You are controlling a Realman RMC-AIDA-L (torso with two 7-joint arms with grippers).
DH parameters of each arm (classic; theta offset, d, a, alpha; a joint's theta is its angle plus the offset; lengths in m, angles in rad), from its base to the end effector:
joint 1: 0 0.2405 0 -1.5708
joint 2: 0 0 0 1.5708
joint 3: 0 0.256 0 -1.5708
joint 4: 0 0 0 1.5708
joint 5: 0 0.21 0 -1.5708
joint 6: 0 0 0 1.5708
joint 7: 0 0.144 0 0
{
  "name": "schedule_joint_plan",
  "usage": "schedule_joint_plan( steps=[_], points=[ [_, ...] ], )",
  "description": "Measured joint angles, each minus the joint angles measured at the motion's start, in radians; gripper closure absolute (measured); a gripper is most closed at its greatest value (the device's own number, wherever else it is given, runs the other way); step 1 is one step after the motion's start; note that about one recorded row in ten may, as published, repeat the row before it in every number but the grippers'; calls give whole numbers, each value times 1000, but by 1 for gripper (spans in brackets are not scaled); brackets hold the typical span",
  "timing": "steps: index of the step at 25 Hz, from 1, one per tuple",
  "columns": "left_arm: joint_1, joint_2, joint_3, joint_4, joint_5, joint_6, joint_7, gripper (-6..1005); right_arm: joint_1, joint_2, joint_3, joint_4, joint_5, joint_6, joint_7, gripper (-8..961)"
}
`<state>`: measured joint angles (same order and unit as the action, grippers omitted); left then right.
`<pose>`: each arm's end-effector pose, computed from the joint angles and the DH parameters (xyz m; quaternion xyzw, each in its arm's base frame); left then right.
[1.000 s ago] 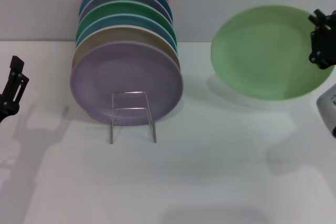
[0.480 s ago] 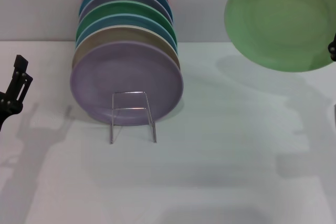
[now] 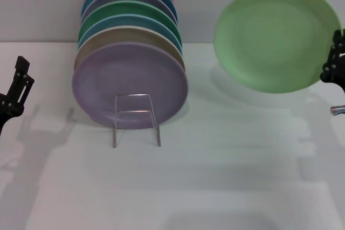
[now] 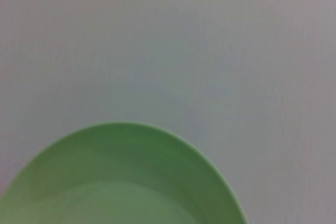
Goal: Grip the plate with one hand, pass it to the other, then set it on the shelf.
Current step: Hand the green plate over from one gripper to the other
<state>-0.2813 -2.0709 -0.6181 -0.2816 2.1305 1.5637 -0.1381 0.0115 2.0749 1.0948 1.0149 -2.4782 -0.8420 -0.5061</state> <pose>-0.3029 0.2707 -0.0017 -0.6385 -0.1620 -0.4364 0.6129 0.2601 0.3040 0.0029 -0.6648 0.1388 0.2476 0.6910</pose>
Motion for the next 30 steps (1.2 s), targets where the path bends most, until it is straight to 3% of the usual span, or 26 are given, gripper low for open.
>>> schedule_joint_plan(
  steps=[12,16,18,26,30],
  points=[
    [-7,2,0,9,0,-9,2,298,36,-10,-12,-158,-6,-61,390,935],
    [-6,1,4,5,0,-11,-3,300,76,-12,-28,-287,-49,-160,544,935],
    [-5,1,18,1,0,-10,-3,301,91,-3,-31,-364,-97,-243,596,935],
    [19,-1,108,-32,0,53,-3,304,109,9,-124,-550,-143,-510,632,934],
    [56,0,149,-67,0,80,5,306,94,12,-166,-555,-139,-539,595,935]
  ],
)
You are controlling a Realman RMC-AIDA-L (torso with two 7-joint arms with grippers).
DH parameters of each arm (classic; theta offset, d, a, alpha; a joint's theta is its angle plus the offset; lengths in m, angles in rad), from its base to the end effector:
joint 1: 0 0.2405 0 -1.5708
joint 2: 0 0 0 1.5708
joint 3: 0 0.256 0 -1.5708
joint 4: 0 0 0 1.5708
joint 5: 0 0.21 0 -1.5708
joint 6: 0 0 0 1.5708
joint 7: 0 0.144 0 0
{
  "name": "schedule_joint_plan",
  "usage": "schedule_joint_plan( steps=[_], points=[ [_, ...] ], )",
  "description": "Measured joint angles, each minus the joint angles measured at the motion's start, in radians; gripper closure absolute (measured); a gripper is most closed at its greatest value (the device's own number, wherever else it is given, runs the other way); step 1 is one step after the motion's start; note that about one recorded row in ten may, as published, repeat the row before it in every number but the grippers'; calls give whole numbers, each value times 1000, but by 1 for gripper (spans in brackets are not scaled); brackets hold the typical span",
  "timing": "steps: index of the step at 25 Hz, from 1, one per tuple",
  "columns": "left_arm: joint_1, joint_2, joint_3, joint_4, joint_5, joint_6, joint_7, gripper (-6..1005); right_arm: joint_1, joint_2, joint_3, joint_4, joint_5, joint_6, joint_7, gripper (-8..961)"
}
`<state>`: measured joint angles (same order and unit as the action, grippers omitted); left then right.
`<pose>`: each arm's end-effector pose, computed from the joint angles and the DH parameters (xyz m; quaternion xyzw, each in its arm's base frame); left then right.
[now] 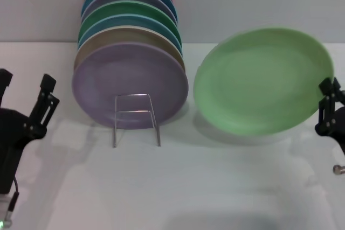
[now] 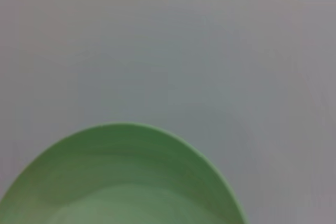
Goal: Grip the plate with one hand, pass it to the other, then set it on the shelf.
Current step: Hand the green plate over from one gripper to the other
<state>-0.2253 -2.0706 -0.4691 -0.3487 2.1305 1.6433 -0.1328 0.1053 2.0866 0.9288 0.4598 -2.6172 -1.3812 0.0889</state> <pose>-0.2862 0.2418 -0.0208 -0.6584 -0.1559 -0.4736 0.5639 0.3004 0.2475 -0.0264 -0.6833 0.1749 0.3972 0.5871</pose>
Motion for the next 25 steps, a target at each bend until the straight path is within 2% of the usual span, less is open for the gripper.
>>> schedule_joint_plan(
  steps=[5,6,8,11,18,25],
  points=[
    [42,-1,77,-34,0,16,2,308,-24,5,-81,20,20,-17,-79,936],
    [45,-1,94,-35,0,16,2,309,-27,6,-154,38,83,-17,-140,936],
    [48,-3,128,-36,0,16,3,310,-27,6,-194,50,126,-18,-174,935],
    [51,-3,180,-36,0,12,8,311,-23,6,-364,102,295,-21,-328,935],
    [63,-2,247,-34,0,6,56,314,-37,6,-485,182,418,-25,-498,933],
    [64,2,287,-26,0,-29,56,317,-53,6,-652,270,581,-68,-754,934]
  ],
)
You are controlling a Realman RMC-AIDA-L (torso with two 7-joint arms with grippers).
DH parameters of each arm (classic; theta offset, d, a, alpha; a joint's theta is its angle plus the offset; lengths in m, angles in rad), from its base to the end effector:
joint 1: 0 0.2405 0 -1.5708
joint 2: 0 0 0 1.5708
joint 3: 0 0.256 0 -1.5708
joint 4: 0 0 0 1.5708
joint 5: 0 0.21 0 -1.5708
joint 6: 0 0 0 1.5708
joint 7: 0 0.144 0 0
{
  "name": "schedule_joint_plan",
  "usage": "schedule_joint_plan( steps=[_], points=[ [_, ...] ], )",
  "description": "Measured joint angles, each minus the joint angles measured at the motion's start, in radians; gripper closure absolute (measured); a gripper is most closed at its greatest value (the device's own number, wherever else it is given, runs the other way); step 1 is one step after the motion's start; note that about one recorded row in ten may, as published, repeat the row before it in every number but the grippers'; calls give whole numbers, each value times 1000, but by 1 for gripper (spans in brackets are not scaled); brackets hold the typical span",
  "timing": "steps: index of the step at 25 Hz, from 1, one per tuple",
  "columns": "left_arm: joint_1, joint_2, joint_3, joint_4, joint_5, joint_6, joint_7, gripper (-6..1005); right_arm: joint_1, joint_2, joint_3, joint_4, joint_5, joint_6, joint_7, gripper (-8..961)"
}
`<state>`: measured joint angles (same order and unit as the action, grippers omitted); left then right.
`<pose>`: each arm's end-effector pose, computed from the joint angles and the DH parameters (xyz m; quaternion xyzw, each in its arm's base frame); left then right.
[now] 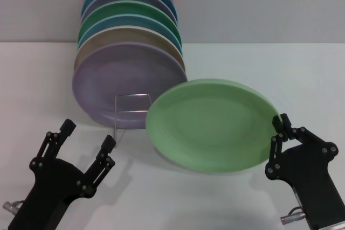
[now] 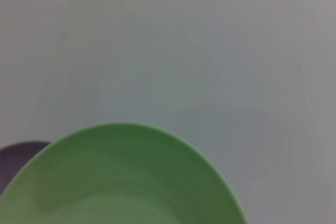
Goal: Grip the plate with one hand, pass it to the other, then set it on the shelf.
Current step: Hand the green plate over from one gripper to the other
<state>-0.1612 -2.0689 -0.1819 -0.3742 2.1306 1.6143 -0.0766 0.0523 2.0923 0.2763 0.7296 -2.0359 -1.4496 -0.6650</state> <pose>-0.2816 0.1939 -0.0655 -0.7454 -0.1660 -0.4406 0.4719 0.2441 0.1903 -0.0863 -0.7137 0.0789 0.2849 0.6350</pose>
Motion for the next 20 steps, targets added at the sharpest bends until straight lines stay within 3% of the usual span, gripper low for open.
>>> schedule_joint_plan(
  steps=[20],
  points=[
    [-63,-4,46,-29,3,-167,92,326,56,0,-142,86,175,-7,-246,934]
  ],
)
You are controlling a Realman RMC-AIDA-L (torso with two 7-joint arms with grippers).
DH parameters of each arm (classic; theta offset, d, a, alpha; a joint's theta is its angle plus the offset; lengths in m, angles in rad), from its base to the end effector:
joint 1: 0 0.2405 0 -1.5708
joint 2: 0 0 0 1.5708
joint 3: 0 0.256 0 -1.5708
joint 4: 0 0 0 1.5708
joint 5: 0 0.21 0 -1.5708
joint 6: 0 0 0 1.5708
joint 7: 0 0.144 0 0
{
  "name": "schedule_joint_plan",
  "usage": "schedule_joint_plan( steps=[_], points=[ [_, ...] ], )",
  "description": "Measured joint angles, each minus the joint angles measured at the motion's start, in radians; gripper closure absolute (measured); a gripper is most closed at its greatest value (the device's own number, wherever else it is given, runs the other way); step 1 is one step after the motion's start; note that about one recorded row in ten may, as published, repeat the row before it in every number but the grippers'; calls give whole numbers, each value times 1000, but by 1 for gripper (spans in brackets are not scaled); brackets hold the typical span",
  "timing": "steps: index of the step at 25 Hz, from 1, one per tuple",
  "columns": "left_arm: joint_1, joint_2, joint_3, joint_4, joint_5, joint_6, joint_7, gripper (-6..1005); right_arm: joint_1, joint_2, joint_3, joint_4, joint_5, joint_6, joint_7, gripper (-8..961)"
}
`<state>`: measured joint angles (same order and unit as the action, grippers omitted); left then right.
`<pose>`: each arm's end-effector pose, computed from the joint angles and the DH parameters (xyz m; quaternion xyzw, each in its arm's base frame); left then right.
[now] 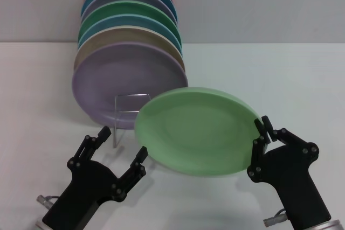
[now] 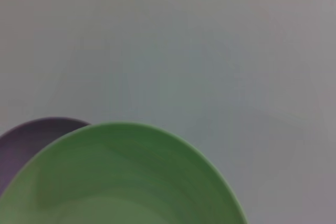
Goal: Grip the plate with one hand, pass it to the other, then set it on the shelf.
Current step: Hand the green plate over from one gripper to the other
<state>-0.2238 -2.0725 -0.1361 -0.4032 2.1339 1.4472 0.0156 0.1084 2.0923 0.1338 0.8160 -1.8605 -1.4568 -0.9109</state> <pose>-0.2746 0.2075 -0.0932 -0.7986 -0.1492 -0.3810 0.4414 0.2256 0.1871 -0.0994 -0.7282 0.0408 0.2353 0.6423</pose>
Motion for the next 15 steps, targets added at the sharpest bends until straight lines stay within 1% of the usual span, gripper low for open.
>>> schedule_joint_plan(
  steps=[5,15],
  points=[
    [-19,0,0,-1,0,-12,-4,328,5,0,-10,16,3,9,-39,933],
    [-54,1,-12,-2,-7,-30,-11,333,15,0,-28,26,5,14,-49,934]
  ],
)
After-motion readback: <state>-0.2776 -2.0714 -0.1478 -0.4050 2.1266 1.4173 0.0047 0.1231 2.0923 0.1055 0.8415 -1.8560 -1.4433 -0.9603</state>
